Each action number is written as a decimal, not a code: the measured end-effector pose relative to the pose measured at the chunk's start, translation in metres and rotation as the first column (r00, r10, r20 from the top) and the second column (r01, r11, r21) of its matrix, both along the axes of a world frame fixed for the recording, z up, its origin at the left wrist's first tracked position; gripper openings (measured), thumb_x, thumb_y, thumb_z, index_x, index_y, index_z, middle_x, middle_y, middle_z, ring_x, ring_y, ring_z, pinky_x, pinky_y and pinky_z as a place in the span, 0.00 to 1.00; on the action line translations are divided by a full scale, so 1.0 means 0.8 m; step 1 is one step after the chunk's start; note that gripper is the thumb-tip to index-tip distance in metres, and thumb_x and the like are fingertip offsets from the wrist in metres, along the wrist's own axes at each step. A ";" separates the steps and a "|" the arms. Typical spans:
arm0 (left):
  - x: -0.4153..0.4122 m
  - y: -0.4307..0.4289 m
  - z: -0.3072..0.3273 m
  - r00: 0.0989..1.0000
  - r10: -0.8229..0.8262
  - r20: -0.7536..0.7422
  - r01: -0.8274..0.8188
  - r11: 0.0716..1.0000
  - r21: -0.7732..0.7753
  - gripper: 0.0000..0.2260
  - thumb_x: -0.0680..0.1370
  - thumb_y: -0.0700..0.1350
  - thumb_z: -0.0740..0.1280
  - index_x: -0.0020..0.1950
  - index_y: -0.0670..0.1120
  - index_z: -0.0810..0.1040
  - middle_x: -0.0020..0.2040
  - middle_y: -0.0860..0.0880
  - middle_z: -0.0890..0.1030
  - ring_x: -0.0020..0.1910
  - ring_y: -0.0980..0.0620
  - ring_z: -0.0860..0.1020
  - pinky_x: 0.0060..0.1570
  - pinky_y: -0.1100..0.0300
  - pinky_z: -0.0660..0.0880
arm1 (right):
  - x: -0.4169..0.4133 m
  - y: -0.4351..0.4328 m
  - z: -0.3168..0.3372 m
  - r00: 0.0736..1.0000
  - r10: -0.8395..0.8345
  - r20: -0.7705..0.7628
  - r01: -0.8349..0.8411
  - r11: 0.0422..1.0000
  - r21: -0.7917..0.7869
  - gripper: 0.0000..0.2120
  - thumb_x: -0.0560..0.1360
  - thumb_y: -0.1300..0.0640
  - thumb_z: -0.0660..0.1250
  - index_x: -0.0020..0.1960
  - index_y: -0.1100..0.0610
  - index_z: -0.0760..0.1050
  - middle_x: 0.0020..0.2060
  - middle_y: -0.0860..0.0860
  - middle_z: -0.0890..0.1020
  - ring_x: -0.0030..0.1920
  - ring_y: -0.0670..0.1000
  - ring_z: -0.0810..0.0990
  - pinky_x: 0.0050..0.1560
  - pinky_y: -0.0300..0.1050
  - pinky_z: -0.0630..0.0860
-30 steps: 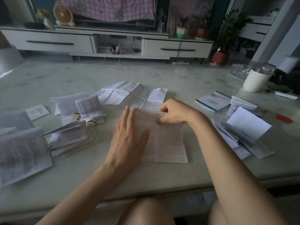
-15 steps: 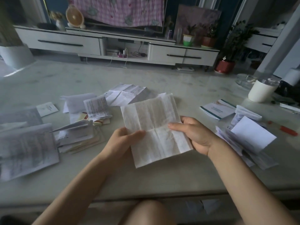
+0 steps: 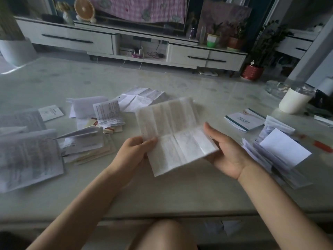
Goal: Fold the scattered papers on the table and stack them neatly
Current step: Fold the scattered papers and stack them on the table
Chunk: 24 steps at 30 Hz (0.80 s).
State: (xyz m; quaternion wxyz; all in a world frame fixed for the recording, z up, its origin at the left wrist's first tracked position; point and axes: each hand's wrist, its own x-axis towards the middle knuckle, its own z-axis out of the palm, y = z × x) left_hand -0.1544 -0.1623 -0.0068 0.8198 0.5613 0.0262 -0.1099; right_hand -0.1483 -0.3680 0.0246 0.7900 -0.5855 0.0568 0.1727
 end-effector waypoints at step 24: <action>-0.002 0.021 0.015 0.973 -0.219 -0.069 0.222 0.975 0.035 0.08 0.75 0.33 0.62 0.43 0.40 0.80 0.38 0.45 0.84 0.33 0.51 0.82 0.32 0.63 0.79 | -0.026 -0.013 0.009 0.984 0.144 0.102 -0.105 0.943 -0.314 0.18 0.66 0.66 0.67 0.56 0.63 0.76 0.51 0.57 0.83 0.51 0.54 0.82 0.48 0.42 0.80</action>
